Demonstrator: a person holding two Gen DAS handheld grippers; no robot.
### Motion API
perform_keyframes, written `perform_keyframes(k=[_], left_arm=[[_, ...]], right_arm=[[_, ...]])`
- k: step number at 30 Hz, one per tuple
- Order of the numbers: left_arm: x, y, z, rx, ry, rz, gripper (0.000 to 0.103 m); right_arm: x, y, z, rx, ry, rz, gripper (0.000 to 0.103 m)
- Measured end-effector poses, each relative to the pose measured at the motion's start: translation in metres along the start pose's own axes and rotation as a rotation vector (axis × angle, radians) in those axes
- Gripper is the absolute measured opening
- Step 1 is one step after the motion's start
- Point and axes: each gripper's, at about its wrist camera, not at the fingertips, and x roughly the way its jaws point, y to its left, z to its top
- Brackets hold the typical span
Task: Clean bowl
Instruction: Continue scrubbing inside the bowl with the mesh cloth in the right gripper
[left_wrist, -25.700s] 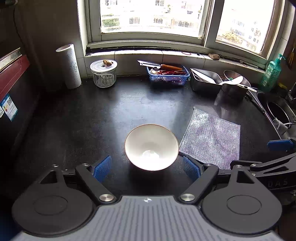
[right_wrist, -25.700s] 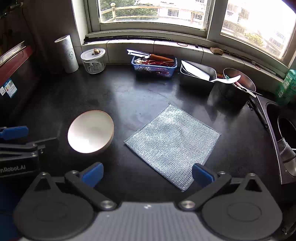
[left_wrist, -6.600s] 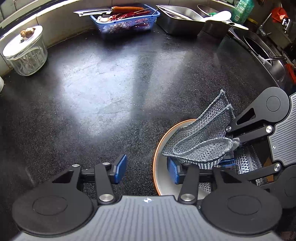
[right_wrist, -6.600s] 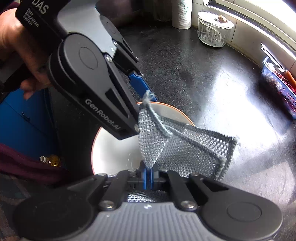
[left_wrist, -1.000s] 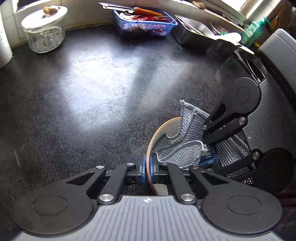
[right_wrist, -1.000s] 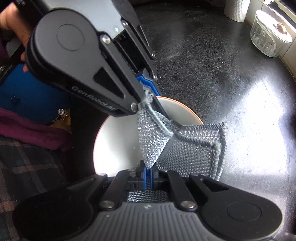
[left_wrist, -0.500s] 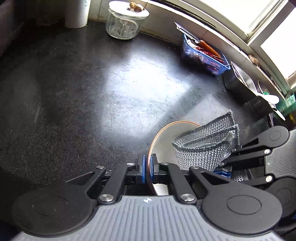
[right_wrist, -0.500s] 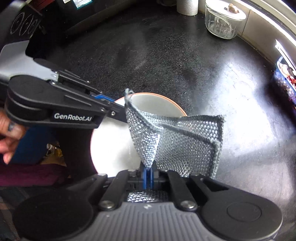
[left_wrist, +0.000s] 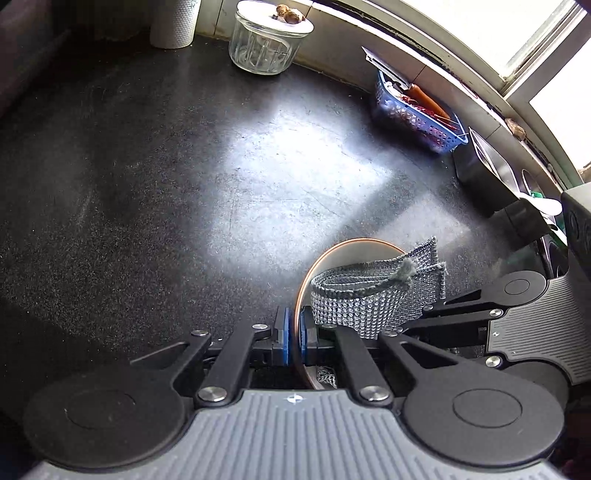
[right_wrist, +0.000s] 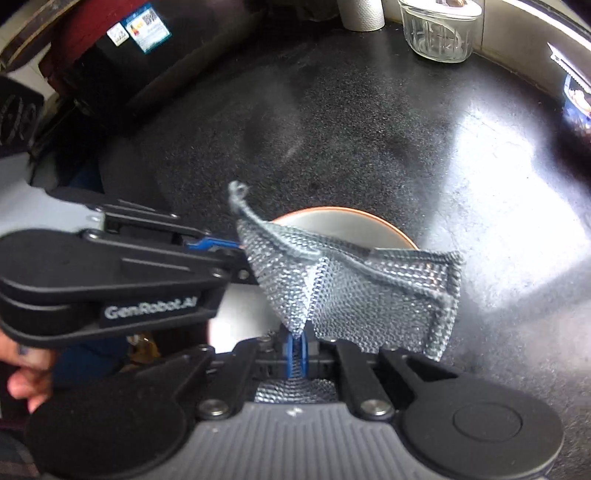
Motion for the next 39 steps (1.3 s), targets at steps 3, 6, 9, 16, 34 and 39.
perform_keyframes(k=[3,6,9,16,34,39], left_arm=[[0.003,0.0,0.007,0.038,0.039,-0.027,0.006],[0.004,-0.003,0.015,0.109,0.066,-0.034,0.006],[0.005,-0.008,0.025,0.203,0.092,-0.021,0.014],[0.021,-0.014,0.048,0.354,0.172,-0.056,0.021],[0.014,0.001,0.026,0.115,0.048,-0.038,0.004],[0.008,0.003,0.012,-0.004,0.003,-0.008,0.005]], right_arm=[[0.0,0.0,0.0,-0.038,0.014,-0.028,0.003],[-0.001,0.003,-0.002,-0.089,0.031,-0.042,0.003],[-0.001,0.006,0.0,-0.156,0.058,-0.051,0.003],[-0.003,0.005,0.0,-0.299,0.126,-0.037,0.004],[-0.009,-0.019,0.005,-0.261,0.142,-0.132,0.003],[-0.024,0.002,-0.008,-0.167,0.113,-0.134,0.003]])
